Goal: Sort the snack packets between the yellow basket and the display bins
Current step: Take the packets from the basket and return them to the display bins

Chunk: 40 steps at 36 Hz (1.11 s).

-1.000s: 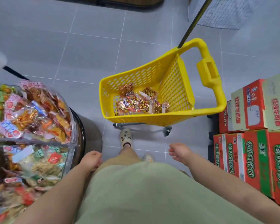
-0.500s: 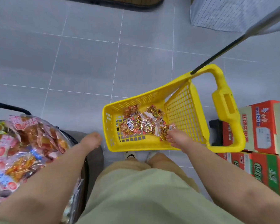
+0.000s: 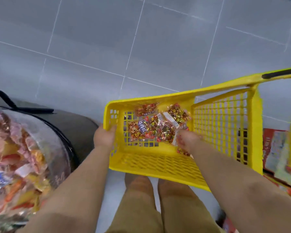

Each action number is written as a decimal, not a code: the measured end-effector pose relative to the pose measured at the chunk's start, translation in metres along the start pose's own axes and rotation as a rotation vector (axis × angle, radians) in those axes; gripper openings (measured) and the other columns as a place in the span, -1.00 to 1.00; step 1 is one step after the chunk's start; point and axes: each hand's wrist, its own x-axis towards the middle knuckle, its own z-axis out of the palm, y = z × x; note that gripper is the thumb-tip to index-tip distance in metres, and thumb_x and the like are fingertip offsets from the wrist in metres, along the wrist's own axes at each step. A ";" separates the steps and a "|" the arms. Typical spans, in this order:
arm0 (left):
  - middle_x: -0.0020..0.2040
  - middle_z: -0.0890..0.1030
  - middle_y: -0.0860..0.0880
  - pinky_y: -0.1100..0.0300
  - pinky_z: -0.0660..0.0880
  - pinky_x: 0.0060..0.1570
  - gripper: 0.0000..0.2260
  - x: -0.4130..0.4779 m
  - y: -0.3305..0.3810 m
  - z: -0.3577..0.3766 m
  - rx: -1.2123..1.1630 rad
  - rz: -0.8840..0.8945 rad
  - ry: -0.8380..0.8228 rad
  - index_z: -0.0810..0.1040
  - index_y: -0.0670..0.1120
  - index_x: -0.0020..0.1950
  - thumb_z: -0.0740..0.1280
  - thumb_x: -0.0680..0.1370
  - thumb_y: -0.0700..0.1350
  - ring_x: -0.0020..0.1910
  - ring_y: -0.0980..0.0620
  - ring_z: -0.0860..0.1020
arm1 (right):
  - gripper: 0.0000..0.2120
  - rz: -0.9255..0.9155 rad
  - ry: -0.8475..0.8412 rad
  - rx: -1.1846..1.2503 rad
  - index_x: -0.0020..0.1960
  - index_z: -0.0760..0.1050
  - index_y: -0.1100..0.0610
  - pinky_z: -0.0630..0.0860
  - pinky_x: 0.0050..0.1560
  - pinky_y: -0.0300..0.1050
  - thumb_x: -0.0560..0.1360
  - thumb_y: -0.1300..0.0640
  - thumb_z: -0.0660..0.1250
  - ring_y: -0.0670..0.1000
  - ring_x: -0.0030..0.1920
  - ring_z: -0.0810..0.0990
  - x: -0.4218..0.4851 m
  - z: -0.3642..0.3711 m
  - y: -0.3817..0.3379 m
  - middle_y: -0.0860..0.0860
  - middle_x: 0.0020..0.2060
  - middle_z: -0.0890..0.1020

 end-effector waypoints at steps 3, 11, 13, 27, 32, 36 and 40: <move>-0.01 0.62 -0.28 0.05 0.38 -0.14 -0.70 0.007 -0.005 0.010 0.096 0.013 0.172 0.61 -0.19 0.02 0.26 0.59 0.03 0.02 -0.32 0.57 | -0.75 -0.002 0.034 -0.037 -0.24 0.39 0.10 0.23 -0.55 -0.22 0.56 0.00 0.23 -0.08 -0.51 0.29 0.028 0.007 -0.009 -0.02 -0.44 0.37; -0.13 0.61 -0.31 -0.07 0.50 -0.08 -0.68 0.013 -0.012 0.016 0.122 0.047 0.223 0.52 -0.20 -0.20 0.25 0.58 0.03 -0.09 -0.33 0.56 | -0.66 -0.036 0.153 -0.088 0.14 0.42 0.12 0.47 0.00 -0.03 0.52 -0.10 0.29 0.01 -0.24 0.42 0.067 0.018 -0.026 0.08 -0.21 0.49; -0.15 0.60 -0.30 -0.07 0.50 -0.08 -0.71 0.012 -0.014 0.016 0.102 0.043 0.237 0.48 -0.15 -0.24 0.26 0.57 0.02 -0.10 -0.32 0.56 | -0.51 -0.040 0.166 -0.133 0.37 0.35 0.10 0.39 0.01 -0.02 0.53 -0.12 0.25 0.07 -0.14 0.39 0.073 0.020 -0.029 0.13 0.13 0.51; -0.16 0.61 -0.24 -0.09 0.55 -0.05 -0.72 0.009 -0.009 0.013 0.037 0.020 0.221 0.49 -0.13 -0.23 0.27 0.56 0.04 -0.11 -0.29 0.58 | -0.64 -0.154 0.141 0.171 0.19 0.45 0.24 0.54 -0.33 -0.23 0.51 0.03 0.36 0.00 -0.24 0.50 0.059 0.013 -0.020 0.09 -0.12 0.53; 0.08 0.55 -0.12 -0.06 0.39 0.16 -0.68 -0.004 -0.003 0.007 0.012 0.136 0.270 0.45 -0.08 0.10 0.39 0.48 0.06 0.18 -0.22 0.47 | -0.88 0.053 -0.197 0.368 -0.07 0.50 0.20 0.47 -0.50 -0.36 0.49 0.15 0.38 -0.10 -0.39 0.51 0.012 -0.002 0.001 0.08 -0.27 0.58; 0.34 0.38 -0.22 -0.13 0.23 0.37 -0.29 -0.034 0.007 0.011 0.184 0.712 0.181 0.37 -0.15 0.41 0.52 0.34 0.05 0.38 -0.14 0.25 | -0.73 0.211 -0.503 0.327 -0.06 0.49 0.20 0.47 -0.55 -0.33 0.29 0.17 0.46 -0.09 -0.53 0.49 -0.021 -0.017 0.018 0.06 -0.45 0.54; 0.47 0.32 0.01 -0.12 0.05 0.47 -0.15 -0.059 0.012 0.023 0.412 1.138 -0.373 0.28 0.06 0.48 0.54 0.27 0.17 0.51 -0.03 0.11 | -0.68 0.408 -0.752 0.272 -0.01 0.49 0.29 0.47 -0.57 -0.32 0.31 0.16 0.44 -0.07 -0.49 0.51 -0.039 -0.026 0.025 0.09 -0.37 0.48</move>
